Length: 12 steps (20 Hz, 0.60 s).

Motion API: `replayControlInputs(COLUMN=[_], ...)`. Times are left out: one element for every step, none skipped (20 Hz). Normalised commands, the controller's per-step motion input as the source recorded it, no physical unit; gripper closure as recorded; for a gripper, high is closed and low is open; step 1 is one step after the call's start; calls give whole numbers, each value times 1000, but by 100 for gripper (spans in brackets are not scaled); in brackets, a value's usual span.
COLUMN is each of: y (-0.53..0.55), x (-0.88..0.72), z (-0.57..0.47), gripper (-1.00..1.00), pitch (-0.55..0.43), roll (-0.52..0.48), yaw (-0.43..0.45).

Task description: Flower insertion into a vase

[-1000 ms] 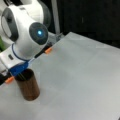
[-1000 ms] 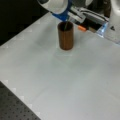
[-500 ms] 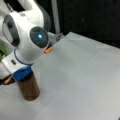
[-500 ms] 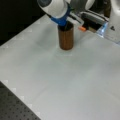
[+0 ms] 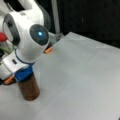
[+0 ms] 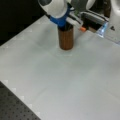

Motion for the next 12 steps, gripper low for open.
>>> replayControlInputs(y=[140, 151, 171, 196, 226, 233, 227, 209, 212, 223, 226, 224], x=[251, 273, 311, 356, 407, 413, 397, 357, 360, 387, 399, 415], z=[212, 225, 245, 266, 281, 259, 227, 184, 159, 142, 130, 127], gripper=[-100, -100, -100, -100, -100, -100, -100, -100, -100, -100, -100, -100], pitch=[91, 99, 110, 76, 15, 3, 4, 17, -213, -310, -322, -415], roll=[-65, -63, -63, -59, -45, -37, -30, -25, 39, 58, 69, 62], yaw=[-53, -55, -58, -68, -85, -95, -106, -116, -179, -202, -211, -190])
